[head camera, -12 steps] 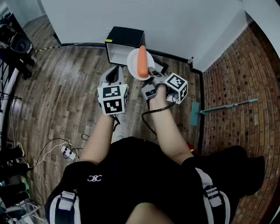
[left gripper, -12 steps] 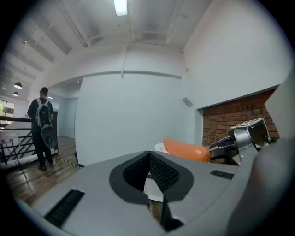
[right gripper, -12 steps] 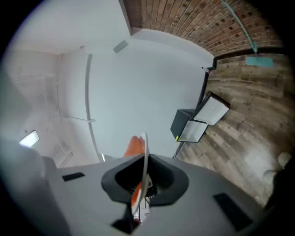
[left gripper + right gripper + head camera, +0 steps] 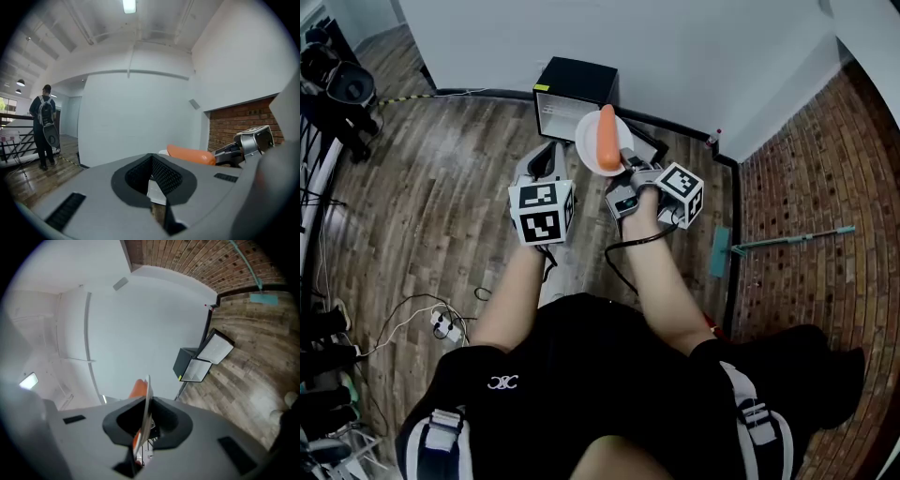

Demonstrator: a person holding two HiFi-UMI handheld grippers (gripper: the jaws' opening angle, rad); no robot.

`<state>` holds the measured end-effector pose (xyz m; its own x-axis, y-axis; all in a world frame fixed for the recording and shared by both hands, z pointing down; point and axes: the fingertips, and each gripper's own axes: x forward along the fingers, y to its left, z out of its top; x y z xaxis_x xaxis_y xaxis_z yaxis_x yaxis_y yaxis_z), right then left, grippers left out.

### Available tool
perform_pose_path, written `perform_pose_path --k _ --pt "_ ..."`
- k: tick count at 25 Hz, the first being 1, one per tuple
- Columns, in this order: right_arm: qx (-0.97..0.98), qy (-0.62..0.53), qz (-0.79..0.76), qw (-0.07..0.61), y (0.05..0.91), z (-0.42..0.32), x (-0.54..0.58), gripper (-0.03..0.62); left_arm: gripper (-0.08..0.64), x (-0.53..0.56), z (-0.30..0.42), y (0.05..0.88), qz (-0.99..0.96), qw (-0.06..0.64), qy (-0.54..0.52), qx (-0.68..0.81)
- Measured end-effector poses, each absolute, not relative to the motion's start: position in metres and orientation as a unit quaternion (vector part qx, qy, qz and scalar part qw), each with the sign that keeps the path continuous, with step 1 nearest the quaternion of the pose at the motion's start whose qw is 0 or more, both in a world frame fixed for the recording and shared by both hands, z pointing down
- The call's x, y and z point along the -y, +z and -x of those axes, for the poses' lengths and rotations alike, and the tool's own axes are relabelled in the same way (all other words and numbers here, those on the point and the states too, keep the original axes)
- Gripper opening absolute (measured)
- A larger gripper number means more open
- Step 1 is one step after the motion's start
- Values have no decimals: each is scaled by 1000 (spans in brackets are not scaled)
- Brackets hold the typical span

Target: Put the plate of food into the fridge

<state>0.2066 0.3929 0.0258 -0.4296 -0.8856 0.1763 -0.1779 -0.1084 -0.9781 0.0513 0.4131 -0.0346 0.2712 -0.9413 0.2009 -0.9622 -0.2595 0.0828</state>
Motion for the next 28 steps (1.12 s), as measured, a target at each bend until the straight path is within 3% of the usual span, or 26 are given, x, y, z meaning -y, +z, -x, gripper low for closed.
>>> perform_pose_path --k 28 --pt "-583 -591 474 294 63 -155 -338 44 -6 -363 16 13 -801 123 72 582"
